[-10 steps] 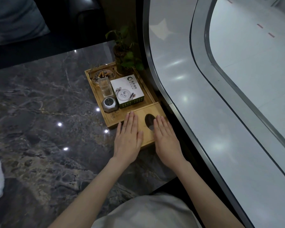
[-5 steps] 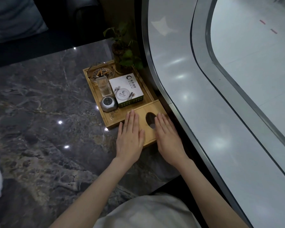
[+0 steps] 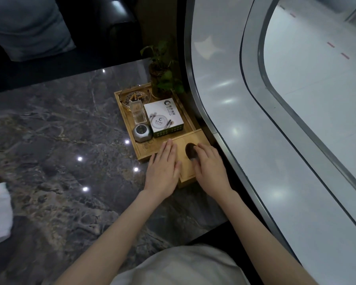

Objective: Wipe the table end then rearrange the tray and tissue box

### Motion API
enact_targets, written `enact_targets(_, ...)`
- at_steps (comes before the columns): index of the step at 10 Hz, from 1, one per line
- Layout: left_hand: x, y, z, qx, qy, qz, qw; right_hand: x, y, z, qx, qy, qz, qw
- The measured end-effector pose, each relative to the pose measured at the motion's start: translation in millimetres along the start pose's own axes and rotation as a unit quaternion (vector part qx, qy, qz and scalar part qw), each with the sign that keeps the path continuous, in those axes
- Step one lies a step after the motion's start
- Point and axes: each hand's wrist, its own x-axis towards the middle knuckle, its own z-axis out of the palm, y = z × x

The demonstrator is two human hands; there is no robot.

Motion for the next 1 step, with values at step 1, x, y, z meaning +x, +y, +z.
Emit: enact_targets(1, 12.5, 3.7, -24.3, -0.052, 0.003, -0.021, 0.998, 14.9, -15.5, -8.2, 0.084, -0.016, 0.023, 0.996)
